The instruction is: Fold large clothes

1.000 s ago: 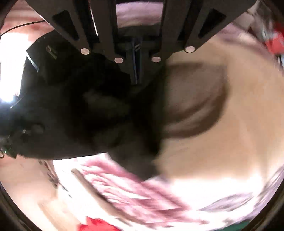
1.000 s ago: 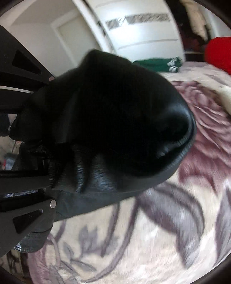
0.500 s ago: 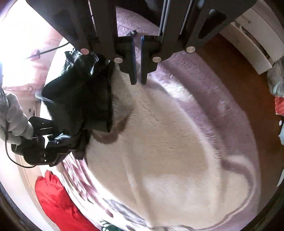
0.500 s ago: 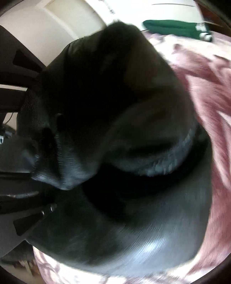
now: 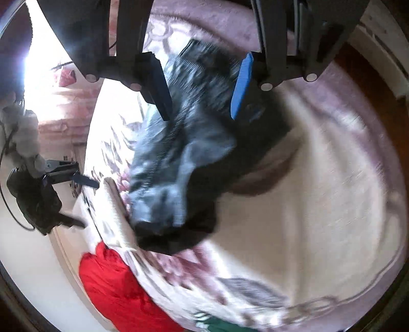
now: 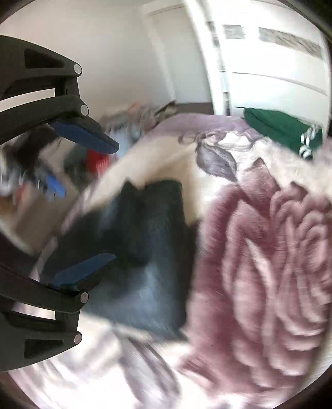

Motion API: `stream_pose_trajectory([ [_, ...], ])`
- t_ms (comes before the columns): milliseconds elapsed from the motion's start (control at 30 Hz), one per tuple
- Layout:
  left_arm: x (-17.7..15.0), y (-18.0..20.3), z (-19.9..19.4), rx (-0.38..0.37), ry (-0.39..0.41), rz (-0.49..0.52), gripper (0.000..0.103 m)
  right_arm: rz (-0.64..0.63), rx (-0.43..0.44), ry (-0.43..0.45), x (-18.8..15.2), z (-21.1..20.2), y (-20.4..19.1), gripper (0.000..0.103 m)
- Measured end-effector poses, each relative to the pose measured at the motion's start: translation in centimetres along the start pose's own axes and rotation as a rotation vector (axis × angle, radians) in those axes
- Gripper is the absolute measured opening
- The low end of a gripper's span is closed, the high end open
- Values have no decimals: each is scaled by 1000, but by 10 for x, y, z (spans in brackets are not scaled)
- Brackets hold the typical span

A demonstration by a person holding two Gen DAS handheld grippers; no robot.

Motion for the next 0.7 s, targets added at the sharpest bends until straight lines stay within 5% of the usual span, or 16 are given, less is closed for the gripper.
stream_pose_trajectory([
  [33,8,6,9,21,7,17,45,-37,-43,-14,3,2,5,81],
  [167,33,13,57,89,-1,57,43,-141,-117,-85,21,50,15,25],
  [300,27,-19,104,184,-92,57,43,-181,-205,-90,55,120,32,10],
  [433,25,-39,88,123,-64,-30,44,-196,-253,-158,66,156,43,8],
  [500,22,-46,66,99,-25,-85,45,-197,-165,-226,62,134,34,20],
  [567,12,-53,44,79,23,-139,45,-202,-29,-222,59,97,30,59],
  [600,3,-58,30,61,59,-174,45,-211,8,-199,60,78,34,72],
  [633,-5,-62,21,51,79,-202,45,-218,0,-175,61,63,43,98],
  [700,-30,-72,8,25,104,-270,60,-230,-82,-113,66,41,77,102],
])
Point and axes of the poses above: each gripper's, at about its wrist camera, not at the fingertips, and z roughly the way its jaws point, y to its right, x to its top, the point moved 7 cm from there along z, roughly the way its jaws point, and after that the axes turned 2 degrees about -y, right-handed, at the moved point
